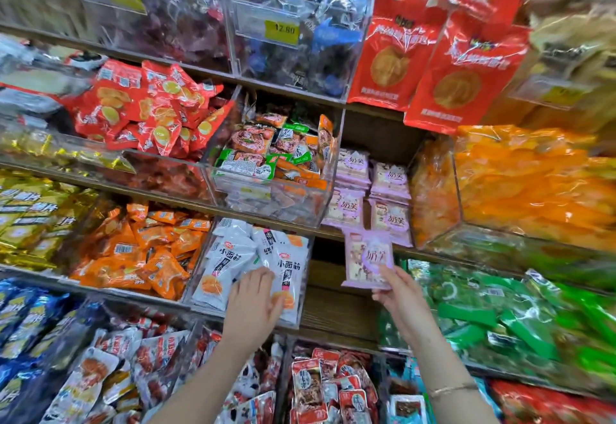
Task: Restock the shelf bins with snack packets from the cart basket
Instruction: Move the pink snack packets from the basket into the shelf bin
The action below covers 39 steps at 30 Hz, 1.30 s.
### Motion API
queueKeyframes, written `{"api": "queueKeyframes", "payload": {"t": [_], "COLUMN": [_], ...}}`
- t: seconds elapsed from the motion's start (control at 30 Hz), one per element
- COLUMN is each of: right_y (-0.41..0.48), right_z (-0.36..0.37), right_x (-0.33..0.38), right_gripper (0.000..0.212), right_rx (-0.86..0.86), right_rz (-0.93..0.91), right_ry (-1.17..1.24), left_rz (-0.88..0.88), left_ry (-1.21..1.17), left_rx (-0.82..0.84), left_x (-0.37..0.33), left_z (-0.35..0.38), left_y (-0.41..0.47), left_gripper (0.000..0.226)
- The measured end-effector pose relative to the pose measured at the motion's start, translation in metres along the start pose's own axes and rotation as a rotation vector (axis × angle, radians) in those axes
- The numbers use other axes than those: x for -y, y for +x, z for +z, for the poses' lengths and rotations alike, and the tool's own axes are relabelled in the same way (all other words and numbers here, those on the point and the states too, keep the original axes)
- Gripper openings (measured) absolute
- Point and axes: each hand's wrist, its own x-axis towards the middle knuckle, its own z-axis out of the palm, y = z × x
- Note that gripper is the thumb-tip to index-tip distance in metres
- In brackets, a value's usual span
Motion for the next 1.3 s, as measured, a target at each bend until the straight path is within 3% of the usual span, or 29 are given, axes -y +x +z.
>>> {"api": "queueKeyframes", "payload": {"t": [0.2, 0.43, 0.57, 0.63, 0.7, 0.73, 0.83, 0.9, 0.97, 1.1, 1.3], "right_y": [0.066, 0.138, 0.149, 0.148, 0.147, 0.147, 0.145, 0.145, 0.151, 0.168, 0.173], "right_z": [0.013, 0.030, 0.034, 0.035, 0.033, 0.030, 0.020, 0.020, 0.022, 0.025, 0.021], "right_x": [0.066, 0.112, 0.115, 0.111, 0.102, 0.098, 0.089, 0.091, 0.097, 0.115, 0.118], "right_gripper": [0.011, 0.009, 0.023, 0.039, 0.048, 0.049, 0.023, 0.020, 0.025, 0.030, 0.029], "right_rx": [-0.154, -0.274, -0.357, -0.363, -0.382, -0.417, -0.468, -0.379, -0.232, -0.154, -0.119], "right_rz": [-0.061, 0.083, 0.037, 0.005, -0.015, -0.053, -0.330, -0.477, -0.492, -0.411, -0.394], "right_ry": [0.242, 0.374, 0.562, 0.540, 0.319, 0.091, -0.631, -1.022, -1.264, -1.419, -1.369], "left_rz": [0.009, 0.003, -0.014, -0.007, -0.005, -0.006, -0.015, -0.019, -0.021, -0.028, -0.020], "left_ry": [0.005, 0.014, 0.002, -0.001, -0.004, -0.002, 0.008, 0.014, 0.026, 0.021, 0.019], "left_rx": [-0.068, -0.024, -0.008, -0.017, -0.030, -0.032, -0.016, -0.007, -0.006, -0.013, -0.030], "left_x": [0.006, 0.009, 0.009, 0.008, 0.008, 0.008, 0.007, 0.006, 0.006, 0.003, 0.002], "left_z": [0.014, 0.016, 0.017, 0.017, 0.017, 0.017, 0.016, 0.014, 0.012, 0.009, 0.009], "left_y": [0.000, 0.002, 0.002, 0.002, 0.002, 0.002, 0.002, 0.002, 0.003, 0.003, 0.003], "left_gripper": [0.039, 0.039, 0.037, 0.035, 0.035, 0.035, 0.035, 0.038, 0.040, 0.041, 0.041]}}
